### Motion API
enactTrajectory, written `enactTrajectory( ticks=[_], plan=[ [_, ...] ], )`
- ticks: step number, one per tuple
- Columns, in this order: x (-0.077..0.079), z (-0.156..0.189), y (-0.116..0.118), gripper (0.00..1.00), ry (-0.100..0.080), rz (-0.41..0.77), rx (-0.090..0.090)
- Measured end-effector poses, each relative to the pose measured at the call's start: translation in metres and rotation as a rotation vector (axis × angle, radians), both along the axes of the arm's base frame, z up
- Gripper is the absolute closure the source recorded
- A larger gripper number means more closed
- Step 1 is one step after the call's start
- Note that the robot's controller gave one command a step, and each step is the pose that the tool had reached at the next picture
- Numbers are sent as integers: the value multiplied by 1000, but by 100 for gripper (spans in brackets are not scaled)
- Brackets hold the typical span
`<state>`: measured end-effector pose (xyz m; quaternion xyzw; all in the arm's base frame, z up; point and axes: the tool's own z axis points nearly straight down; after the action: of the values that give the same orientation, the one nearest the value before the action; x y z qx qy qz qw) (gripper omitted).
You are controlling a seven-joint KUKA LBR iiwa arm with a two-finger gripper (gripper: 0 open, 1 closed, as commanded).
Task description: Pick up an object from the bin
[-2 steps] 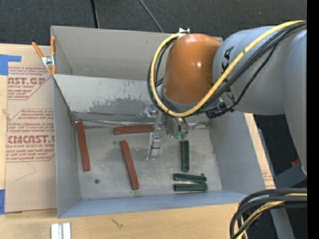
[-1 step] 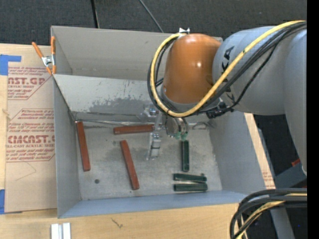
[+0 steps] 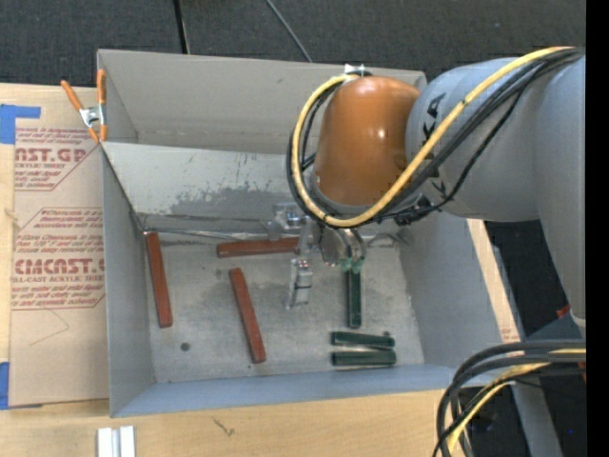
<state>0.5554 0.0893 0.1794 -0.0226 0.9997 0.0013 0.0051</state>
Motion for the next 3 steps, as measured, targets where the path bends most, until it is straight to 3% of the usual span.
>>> enactTrajectory(
  ticks=[1, 2, 3],
  plan=[
    [19, -62, -26, 0, 3, 86, -3],
    [5, -99, -37, 0, 12, 14, -2],
    [-11, -104, -86, 0, 10, -2, -1]
  ],
)
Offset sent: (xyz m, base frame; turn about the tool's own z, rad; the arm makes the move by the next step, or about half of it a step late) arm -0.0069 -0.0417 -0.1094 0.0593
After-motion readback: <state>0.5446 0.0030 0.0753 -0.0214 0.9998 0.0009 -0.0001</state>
